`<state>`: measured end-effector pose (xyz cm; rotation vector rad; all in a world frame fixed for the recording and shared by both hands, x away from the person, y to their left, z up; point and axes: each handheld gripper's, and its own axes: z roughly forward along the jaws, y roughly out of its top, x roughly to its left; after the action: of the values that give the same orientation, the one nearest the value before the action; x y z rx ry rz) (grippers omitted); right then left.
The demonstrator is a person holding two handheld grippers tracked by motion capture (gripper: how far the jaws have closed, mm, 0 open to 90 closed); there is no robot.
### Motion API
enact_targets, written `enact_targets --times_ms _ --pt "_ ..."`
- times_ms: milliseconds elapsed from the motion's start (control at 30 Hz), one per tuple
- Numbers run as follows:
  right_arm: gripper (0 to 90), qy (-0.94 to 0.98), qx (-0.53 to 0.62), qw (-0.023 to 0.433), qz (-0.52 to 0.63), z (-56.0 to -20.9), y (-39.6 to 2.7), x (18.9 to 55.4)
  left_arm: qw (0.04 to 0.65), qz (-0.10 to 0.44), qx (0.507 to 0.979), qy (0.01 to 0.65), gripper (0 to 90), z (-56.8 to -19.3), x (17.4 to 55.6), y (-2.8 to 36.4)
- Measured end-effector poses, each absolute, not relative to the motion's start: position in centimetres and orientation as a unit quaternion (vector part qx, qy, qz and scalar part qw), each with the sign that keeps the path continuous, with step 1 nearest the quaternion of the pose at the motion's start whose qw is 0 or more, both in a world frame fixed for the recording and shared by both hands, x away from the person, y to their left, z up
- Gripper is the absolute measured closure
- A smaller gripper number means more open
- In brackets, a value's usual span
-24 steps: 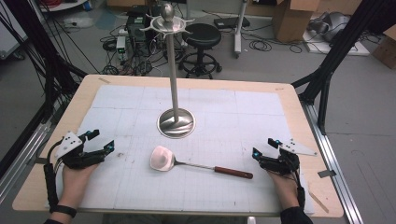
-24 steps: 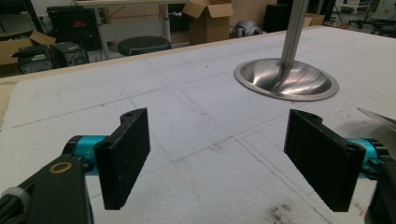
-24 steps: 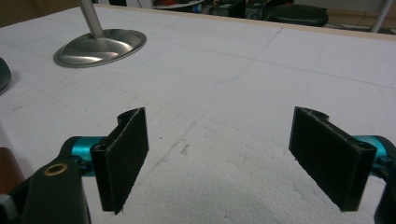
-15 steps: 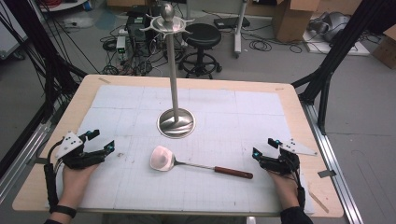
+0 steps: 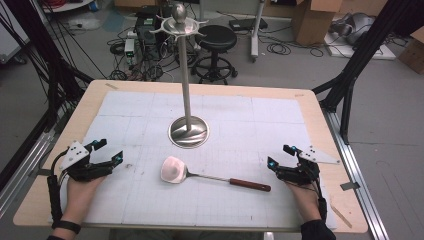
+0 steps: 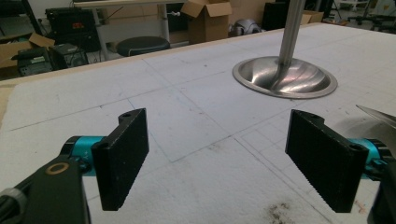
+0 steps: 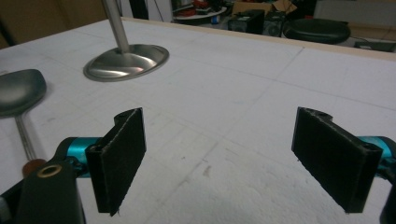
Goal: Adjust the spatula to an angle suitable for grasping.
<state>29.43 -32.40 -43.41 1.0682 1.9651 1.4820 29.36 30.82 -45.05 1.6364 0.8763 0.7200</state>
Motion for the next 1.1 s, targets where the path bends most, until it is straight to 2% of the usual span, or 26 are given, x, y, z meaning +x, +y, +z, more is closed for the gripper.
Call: enact_targets --times_ms 300,533,1100 --pt "16.8 0.722 0.358 0.205 0.556 -42.0 -30.7 29.9 0.542 0.303 0.691 0.37 21.9 -45.0 29.4 30.8" --pt "16.8 0.75 0.314 0.173 0.555 -41.4 -27.6 30.5 0.543 0.302 0.691 0.37 21.9 -45.1 29.4 30.8" --pt "17.1 0.827 0.245 0.104 0.495 -42.4 -21.9 31.4 0.542 0.303 0.691 0.371 22.0 -45.0 29.4 30.8"
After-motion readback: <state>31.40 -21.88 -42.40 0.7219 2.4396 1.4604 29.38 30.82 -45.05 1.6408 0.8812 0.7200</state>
